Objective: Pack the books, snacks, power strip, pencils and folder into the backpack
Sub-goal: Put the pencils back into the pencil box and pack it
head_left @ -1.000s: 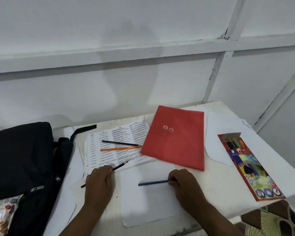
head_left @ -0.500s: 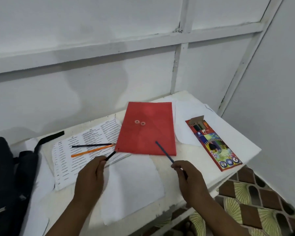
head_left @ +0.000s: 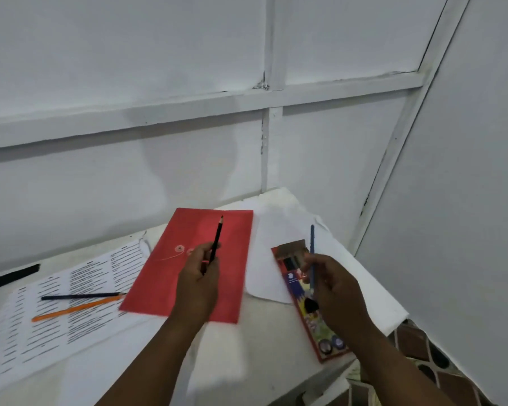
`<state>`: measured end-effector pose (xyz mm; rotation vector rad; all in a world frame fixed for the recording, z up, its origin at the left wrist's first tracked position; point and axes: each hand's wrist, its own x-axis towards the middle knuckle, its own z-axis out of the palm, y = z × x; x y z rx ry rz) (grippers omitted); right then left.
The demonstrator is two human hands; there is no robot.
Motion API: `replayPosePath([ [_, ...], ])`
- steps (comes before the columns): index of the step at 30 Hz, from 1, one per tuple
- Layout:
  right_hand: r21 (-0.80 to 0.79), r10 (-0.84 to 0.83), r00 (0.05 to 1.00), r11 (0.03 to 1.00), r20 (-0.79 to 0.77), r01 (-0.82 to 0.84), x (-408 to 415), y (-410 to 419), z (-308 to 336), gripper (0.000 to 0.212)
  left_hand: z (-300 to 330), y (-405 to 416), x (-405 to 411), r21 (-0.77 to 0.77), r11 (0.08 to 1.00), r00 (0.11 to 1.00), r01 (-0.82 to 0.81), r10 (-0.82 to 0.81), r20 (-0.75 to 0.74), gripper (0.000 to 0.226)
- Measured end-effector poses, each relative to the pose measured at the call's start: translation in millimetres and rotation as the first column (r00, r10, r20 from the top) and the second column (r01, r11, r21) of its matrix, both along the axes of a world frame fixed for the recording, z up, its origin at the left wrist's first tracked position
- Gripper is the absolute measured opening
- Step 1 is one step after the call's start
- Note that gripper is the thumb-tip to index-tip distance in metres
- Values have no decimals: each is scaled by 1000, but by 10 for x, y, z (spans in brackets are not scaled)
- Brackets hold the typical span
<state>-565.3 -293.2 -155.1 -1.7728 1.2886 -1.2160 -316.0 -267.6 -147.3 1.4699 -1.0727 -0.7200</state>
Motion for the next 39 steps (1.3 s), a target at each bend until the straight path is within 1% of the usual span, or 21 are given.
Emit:
replayPosePath([
  [2,29,-21,999,999,41,20,-226,-217,15,27,28,-160,-240,-2,1000,999,-16,16,-41,29],
  [3,40,-25,998,999,60,22,-331,-319,19,25,42,-233,-359,-12,1000,996,-26,25,-91,30],
  [6,80,-26,992,997,122,16,-554,-572,72,21,64,-427,-639,-15,998,949,-59,51,-312,31],
  [7,81,-33,991,996,130,23,-600,-654,81,21,62,-491,-708,-7,998,933,-65,58,-356,30],
  [10,22,-60,996,998,68,59,-655,-887,62,22,41,-644,-893,40,996,925,-85,93,-368,26],
  [11,36,-64,995,997,78,61,-654,-958,49,23,38,-684,-944,49,994,921,-95,106,-374,25],
  [15,203,-15,969,978,247,-37,-599,-1193,20,15,-9,-854,-1065,59,989,914,-136,148,-377,20],
  [16,227,4,965,972,263,-66,-582,-1234,15,14,-51,-902,-1084,69,987,916,-146,162,-368,19],
  [19,269,56,967,955,248,-125,-510,-1347,-28,12,-183,-1035,-1162,101,985,927,-139,165,-338,16],
  [21,289,80,973,947,216,-142,-443,-1434,-86,14,-285,-1107,-1212,117,985,944,-124,154,-292,19],
  [24,305,107,985,941,136,-145,-355,-1577,-193,18,-432,-1186,-1242,140,983,974,-119,142,-174,32],
  [26,302,144,987,940,73,-160,-334,-1653,-252,29,-518,-1226,-1226,165,979,989,-117,130,-71,41],
  [28,261,202,979,946,-16,-191,-333,-1718,-296,40,-588,-1272,-1209,180,978,994,-106,100,39,51],
  [31,203,247,955,956,-167,-211,-311,-1839,-358,47,-666,-1335,-1207,183,980,976,-74,34,214,64],
  [34,175,272,928,957,-253,-232,-284,-1903,-470,43,-763,-1328,-1207,174,984,941,-44,-18,339,75],
  [35,156,277,925,957,-260,-243,-282,-1894,-536,44,-798,-1310,-1198,155,987,923,-45,-18,385,74],
  [37,105,266,926,963,-269,-246,-292,-1845,-681,51,-854,-1290,-1184,108,993,881,-52,-6,473,61],
  [39,14,247,901,966,-358,-260,-307,-1832,-809,54,-919,-1317,-1164,56,998,839,-32,-4,544,45],
])
